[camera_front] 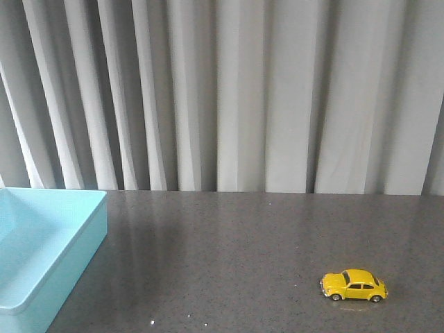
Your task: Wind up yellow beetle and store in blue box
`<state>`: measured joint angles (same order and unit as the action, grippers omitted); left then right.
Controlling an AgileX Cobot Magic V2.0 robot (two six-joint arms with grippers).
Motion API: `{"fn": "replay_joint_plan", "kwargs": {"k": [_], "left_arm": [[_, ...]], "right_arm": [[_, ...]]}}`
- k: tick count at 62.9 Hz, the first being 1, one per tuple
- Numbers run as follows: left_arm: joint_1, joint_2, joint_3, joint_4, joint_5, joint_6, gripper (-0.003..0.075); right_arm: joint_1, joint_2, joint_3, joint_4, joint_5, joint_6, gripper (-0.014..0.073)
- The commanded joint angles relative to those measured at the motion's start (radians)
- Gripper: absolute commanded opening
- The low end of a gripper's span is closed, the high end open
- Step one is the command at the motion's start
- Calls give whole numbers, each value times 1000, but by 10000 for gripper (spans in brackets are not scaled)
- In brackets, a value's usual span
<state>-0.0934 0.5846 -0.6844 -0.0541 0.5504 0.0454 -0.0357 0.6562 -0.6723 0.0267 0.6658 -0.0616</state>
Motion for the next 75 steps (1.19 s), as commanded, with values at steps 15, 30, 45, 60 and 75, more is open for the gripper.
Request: {"fn": "replay_joint_plan", "kwargs": {"k": [15,30,45,60,75], "left_arm": [[4,106,-86,122,-33,-112,537],[1,187,-103,88,69,-77,521],[1,207,-101,-26,150,34,521],[1,207,-101,-67,142,93,521],[1,207,-100,-66,141,93,521]], "right_arm": [[42,191,-164,116,66,-117,603],[124,402,-289,77,74,-67,578],[122,645,-509,47,146,-6,578],[121,897,-758,-44,258,121,578],[60,1129,-991,18,388,125,578]]}}
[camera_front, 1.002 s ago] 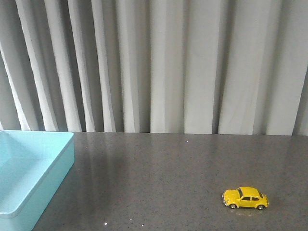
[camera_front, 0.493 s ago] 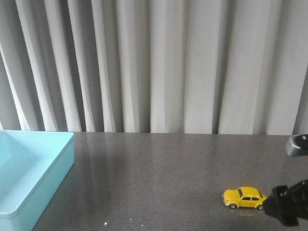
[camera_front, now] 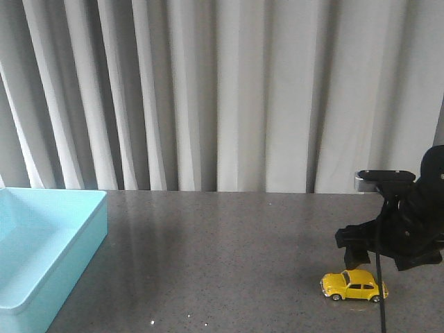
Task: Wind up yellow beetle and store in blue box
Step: 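Lower the right gripper over the yellow toy car and grasp it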
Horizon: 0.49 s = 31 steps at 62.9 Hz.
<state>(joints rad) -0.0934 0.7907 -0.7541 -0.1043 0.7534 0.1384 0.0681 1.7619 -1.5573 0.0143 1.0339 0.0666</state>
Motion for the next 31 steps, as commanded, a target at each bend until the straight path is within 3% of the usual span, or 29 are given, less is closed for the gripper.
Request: {"fn": "replay_joint_plan", "kwargs": {"k": [1,12,31], "left_arm": [[1,1,-31,-15,-62,0,521],[1,1,-31,-15,-67,3,521],[1,1,-31,-14,-69,5,521]], "right_arm": [[-50,34,-118,35,26,-7,578],[-75,133,-219,94,87,-108,578],[-75,234,-246,111,21,-126,578]]}}
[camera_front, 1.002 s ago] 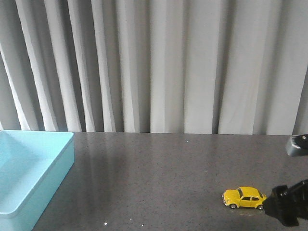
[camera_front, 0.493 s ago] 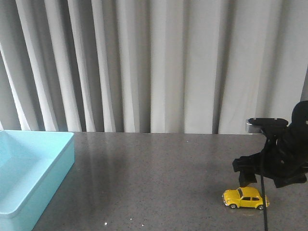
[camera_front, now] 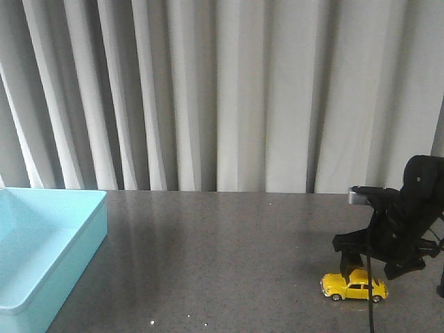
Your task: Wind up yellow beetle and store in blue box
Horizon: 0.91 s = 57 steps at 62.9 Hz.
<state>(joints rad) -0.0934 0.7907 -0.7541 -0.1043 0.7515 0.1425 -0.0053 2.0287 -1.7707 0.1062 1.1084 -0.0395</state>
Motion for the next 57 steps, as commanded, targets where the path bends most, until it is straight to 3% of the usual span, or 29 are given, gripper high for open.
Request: {"fn": "replay_joint_plan", "kwargs": {"k": [1,44,57], "left_arm": [[1,1,-31,-14,-67,1,521],[1,1,-31,-14,-59,2,521],[1,1,-31,-6,-53,2,521]], "right_arm": [[-2,-28,-32,22,-54,-22,578],[-3,57,-32,58,-69,-66,578],[-61,57,-32,60,-42,-116,578]]}}
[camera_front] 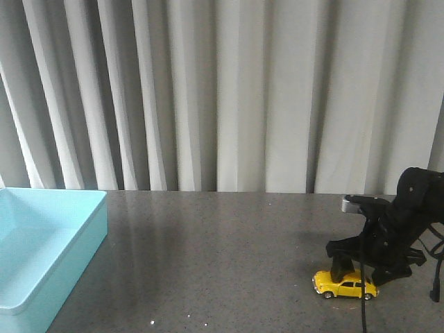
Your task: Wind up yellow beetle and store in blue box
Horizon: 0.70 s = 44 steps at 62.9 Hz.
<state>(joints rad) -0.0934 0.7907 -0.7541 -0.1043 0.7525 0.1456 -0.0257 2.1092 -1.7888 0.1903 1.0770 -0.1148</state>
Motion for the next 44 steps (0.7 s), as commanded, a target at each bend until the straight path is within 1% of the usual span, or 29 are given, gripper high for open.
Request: {"fn": "replay_joint_plan", "kwargs": {"k": [1,18,29,35,44], "left_arm": [[1,1,-31,-5,-53,-2,521],[1,1,-31,-5,-52,-2,521],[1,1,-31,-5,-52,-2,521],[1,1,-31,-5,-52,-2,521],[1,1,-31,-5,-52,-2,521]], "right_arm": [[-50,-23,-14,-24,-5,-50,578],[-208,-21,-14,-12,12,-148,578],[-301,-15,-14,45,-9,-208,578],[-331,-15,-14,59,-11,-257,578],[-355,-15,-14,66,-8,-286,578]]}}
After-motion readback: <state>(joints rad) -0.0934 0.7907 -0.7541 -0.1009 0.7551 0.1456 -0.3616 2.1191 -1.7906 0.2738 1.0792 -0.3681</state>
